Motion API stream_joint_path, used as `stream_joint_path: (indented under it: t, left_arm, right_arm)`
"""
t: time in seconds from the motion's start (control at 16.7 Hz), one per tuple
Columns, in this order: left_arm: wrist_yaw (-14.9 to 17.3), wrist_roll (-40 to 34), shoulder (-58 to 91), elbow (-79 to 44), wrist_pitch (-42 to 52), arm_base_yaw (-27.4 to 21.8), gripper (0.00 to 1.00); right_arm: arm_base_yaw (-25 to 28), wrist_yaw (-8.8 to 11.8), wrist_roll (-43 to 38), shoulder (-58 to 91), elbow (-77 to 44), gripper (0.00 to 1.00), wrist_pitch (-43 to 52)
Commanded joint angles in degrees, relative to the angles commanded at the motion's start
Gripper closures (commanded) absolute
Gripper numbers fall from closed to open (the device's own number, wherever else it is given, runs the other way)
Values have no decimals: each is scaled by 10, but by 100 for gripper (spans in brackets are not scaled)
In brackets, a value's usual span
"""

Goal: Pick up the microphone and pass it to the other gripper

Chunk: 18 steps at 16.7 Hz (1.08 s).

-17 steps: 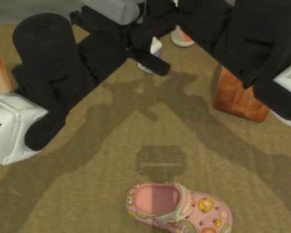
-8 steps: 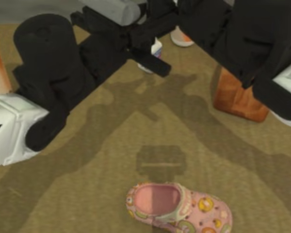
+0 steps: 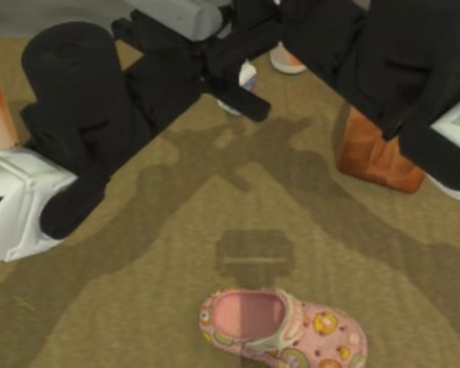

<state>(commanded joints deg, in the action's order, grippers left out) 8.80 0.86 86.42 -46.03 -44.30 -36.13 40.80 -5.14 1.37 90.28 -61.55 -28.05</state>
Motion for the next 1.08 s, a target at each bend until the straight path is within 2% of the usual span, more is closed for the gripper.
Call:
stream_joint_path:
  t: [0.66, 1.08]
  left_arm:
    - [0, 0, 0, 0, 0, 0, 2]
    - [0, 0, 0, 0, 0, 0, 0]
  right_arm:
    - [0, 0, 0, 0, 0, 100, 0]
    - [0, 0, 0, 0, 0, 100, 0]
